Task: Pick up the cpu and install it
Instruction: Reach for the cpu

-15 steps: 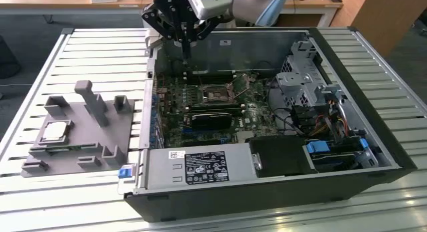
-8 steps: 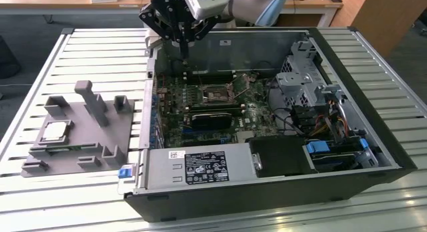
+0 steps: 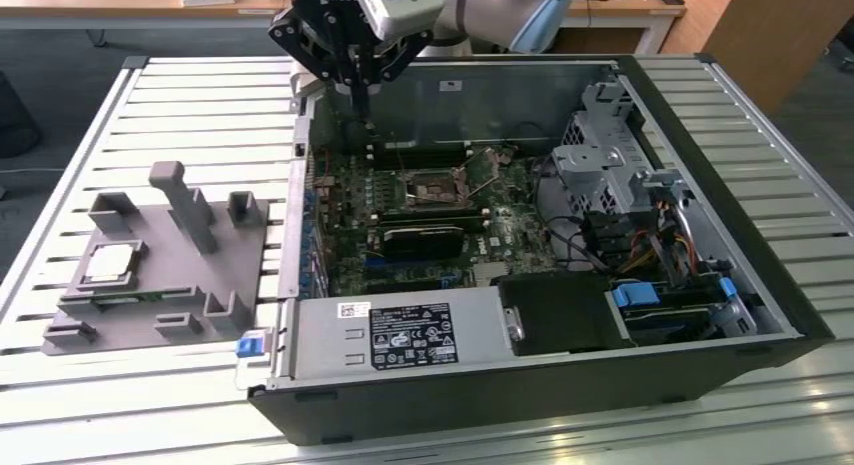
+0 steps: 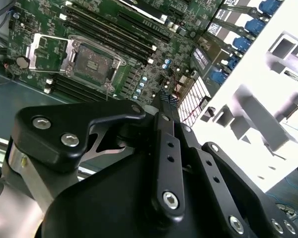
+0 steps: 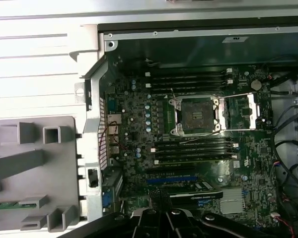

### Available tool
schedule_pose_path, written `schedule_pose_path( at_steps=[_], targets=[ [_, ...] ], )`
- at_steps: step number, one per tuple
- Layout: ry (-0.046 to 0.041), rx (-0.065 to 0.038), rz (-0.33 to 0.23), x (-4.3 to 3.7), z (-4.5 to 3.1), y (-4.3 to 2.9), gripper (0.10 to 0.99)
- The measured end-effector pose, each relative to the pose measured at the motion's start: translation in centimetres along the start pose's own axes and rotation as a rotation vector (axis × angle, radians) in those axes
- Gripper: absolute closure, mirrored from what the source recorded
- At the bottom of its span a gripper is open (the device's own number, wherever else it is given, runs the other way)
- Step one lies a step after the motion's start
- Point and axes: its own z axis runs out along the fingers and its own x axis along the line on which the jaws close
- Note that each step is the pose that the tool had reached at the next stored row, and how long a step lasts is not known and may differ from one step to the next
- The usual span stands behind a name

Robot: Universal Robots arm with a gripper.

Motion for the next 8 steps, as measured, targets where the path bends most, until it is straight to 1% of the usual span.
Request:
schedule_pose_path(
  at_steps=[8],
  targets=[
    [0.0003, 0.0, 0.0, 0.53, 0.02, -0.04, 0.98]
  ],
)
